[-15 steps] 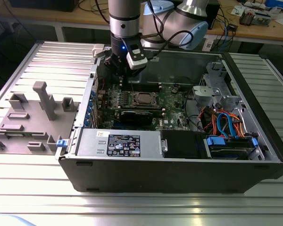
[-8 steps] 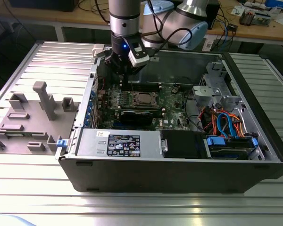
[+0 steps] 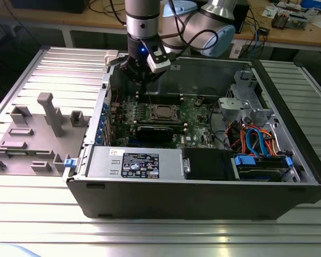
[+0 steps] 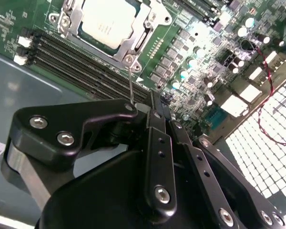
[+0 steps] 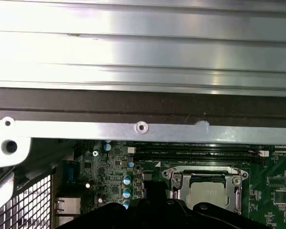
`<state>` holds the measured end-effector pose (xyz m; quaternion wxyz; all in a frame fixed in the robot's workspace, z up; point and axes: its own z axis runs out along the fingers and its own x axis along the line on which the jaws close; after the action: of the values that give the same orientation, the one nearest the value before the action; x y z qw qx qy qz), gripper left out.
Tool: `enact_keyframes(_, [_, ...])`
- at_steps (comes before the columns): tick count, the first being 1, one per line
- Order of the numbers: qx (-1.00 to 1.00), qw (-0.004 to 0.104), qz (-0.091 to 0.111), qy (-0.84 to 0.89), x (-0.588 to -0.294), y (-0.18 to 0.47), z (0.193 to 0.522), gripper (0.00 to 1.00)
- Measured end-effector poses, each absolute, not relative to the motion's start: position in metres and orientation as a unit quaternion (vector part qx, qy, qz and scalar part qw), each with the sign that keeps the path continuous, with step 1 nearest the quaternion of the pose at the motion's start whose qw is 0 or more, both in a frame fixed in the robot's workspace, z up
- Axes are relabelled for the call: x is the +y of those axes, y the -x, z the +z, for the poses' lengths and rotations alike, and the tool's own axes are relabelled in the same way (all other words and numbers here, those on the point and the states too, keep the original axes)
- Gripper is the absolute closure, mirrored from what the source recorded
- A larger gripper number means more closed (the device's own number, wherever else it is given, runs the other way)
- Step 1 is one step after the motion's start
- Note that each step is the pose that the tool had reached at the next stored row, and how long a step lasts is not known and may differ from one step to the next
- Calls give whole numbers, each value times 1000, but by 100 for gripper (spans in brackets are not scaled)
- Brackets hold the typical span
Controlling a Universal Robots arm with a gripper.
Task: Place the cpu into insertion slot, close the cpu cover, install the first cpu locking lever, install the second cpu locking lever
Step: 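Install the first cpu locking lever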
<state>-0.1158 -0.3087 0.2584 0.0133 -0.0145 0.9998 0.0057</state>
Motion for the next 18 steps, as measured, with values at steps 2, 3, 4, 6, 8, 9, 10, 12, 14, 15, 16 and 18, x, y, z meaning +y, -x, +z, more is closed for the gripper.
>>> enact_keyframes(2, [1000,13,6,14,-309,112,258,89])
enact_keyframes(3, [1000,13,6,14,-309,110,258,89])
enact_keyframes(4, [1000,13,6,14,-309,107,258,89])
enact_keyframes(6, [1000,13,6,14,-309,105,258,89])
enact_keyframes(8, [1000,13,6,14,-309,105,258,89])
enact_keyframes(9, [1000,13,6,14,-309,105,258,89])
enact_keyframes(10, [1000,13,6,14,-309,105,258,89])
enact_keyframes(12, [1000,13,6,14,-309,105,258,89])
enact_keyframes(14, [1000,13,6,14,-309,104,258,89])
enact_keyframes(15, [1000,13,6,14,-309,104,258,89])
enact_keyframes(16, [1000,13,6,14,-309,104,258,89])
enact_keyframes(18, [1000,13,6,14,-309,104,258,89])
